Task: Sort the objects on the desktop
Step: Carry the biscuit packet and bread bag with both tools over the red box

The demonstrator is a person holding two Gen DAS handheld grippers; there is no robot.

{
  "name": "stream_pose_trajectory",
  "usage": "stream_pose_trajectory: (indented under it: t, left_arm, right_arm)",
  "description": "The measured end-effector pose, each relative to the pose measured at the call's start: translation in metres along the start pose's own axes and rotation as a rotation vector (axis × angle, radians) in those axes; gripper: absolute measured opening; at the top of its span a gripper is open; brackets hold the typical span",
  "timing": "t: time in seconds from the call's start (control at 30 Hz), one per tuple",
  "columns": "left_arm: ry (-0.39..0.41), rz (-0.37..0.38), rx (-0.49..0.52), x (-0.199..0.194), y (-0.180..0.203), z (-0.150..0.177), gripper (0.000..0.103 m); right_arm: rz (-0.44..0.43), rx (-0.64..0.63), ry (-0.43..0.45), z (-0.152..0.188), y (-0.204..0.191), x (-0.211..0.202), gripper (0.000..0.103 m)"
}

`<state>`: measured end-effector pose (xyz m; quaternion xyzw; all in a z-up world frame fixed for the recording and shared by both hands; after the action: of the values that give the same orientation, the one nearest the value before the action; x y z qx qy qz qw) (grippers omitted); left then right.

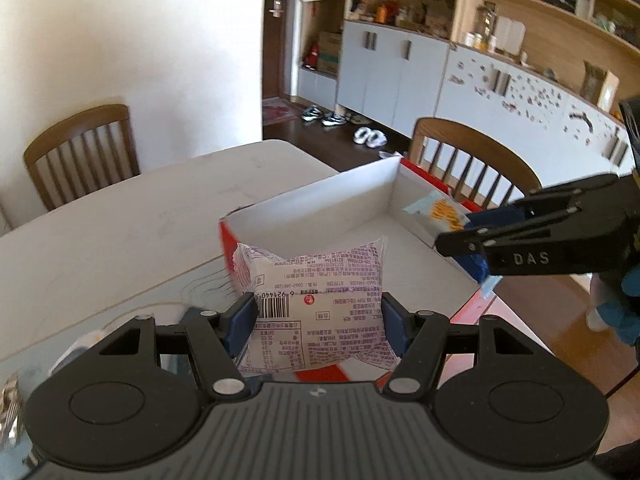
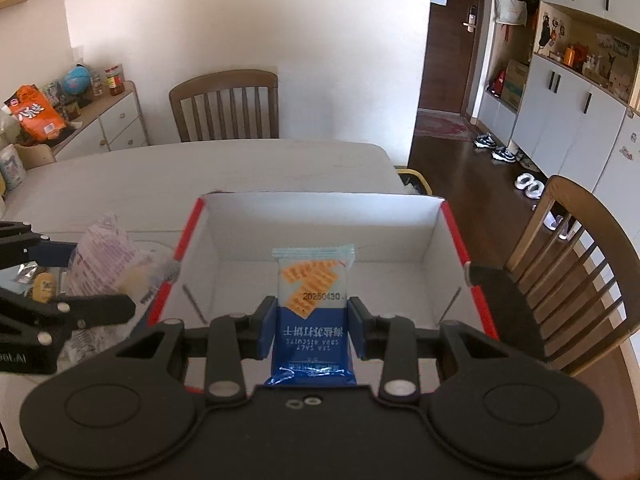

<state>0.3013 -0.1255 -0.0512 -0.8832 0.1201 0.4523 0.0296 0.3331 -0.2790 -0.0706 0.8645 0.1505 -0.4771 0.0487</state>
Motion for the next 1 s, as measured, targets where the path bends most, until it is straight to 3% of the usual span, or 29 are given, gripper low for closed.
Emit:
stream_pose_trajectory:
  t: [0.3, 0.67, 1.0]
  left_arm:
    - [-0.051, 0.018, 0.065, 0.04, 0.019, -0.022, 0.065]
    - [-0.148, 0.009, 0.172, 0.089, 0.036, -0.035, 0.065]
    - [-0.276, 0.011, 0.2, 0.129, 0.041, -0.031, 0.065]
  right_arm:
    - [-0.003, 0.056, -0.076, -0.003, 0.033, 0.032, 0.036]
    - [0.037, -0.017, -0.163, -0.003, 0.048, 0.076, 0.036]
    - [0.05, -0.061, -0.253, -0.003, 0.051, 0.113, 0.036]
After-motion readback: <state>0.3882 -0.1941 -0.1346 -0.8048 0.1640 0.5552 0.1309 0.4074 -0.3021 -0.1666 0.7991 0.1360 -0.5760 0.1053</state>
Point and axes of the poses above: each gripper's, at about its wrist camera, not at the fingertips, and x roughly the way its jaws point, y to its right, z to its underside, the point moved 8 cm from there along x, roughly the way its jaws point, and after that the axes turned 11 degrees about -y, right-handed, at the moved point
